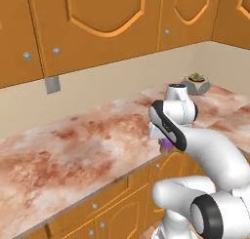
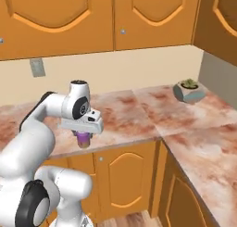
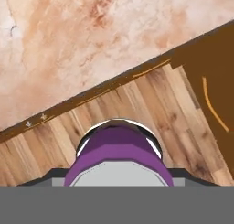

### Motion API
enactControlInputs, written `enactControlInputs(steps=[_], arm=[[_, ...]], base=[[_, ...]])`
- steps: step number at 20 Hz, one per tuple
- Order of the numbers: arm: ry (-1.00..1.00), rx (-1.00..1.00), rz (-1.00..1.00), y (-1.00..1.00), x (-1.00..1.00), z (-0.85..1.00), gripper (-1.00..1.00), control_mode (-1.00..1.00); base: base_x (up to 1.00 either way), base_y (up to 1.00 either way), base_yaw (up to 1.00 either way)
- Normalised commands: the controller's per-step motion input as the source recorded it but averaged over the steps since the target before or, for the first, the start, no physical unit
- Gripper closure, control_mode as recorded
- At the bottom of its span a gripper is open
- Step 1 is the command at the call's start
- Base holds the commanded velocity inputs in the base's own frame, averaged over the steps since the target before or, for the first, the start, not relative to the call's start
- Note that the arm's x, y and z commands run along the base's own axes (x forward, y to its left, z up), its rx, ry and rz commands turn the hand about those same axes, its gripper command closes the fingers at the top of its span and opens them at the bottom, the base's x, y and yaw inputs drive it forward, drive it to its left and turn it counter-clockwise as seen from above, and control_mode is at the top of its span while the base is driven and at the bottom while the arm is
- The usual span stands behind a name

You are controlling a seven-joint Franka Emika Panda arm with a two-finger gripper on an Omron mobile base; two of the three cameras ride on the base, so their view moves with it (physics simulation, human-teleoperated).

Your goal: Four empty soda cans are scattered around the kitchen. Gather all the cans and cluster them next to the stove for recycling.

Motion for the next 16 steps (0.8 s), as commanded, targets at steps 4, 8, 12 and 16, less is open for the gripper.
enactControlInputs(steps=[4,8,12,16], arm=[[0.00,0.00,0.00,0.00,0.00,0.00,1.00,1.00],[0.00,0.00,0.00,0.00,0.00,0.00,1.00,1.00],[0.00,0.00,0.00,0.00,0.00,0.00,1.00,1.00],[0.00,0.00,0.00,0.00,0.00,0.00,1.00,1.00]], base=[[-0.01,0.14,0.73],[-0.01,0.31,0.68],[0.00,0.12,0.88],[0.00,0.02,0.96]])
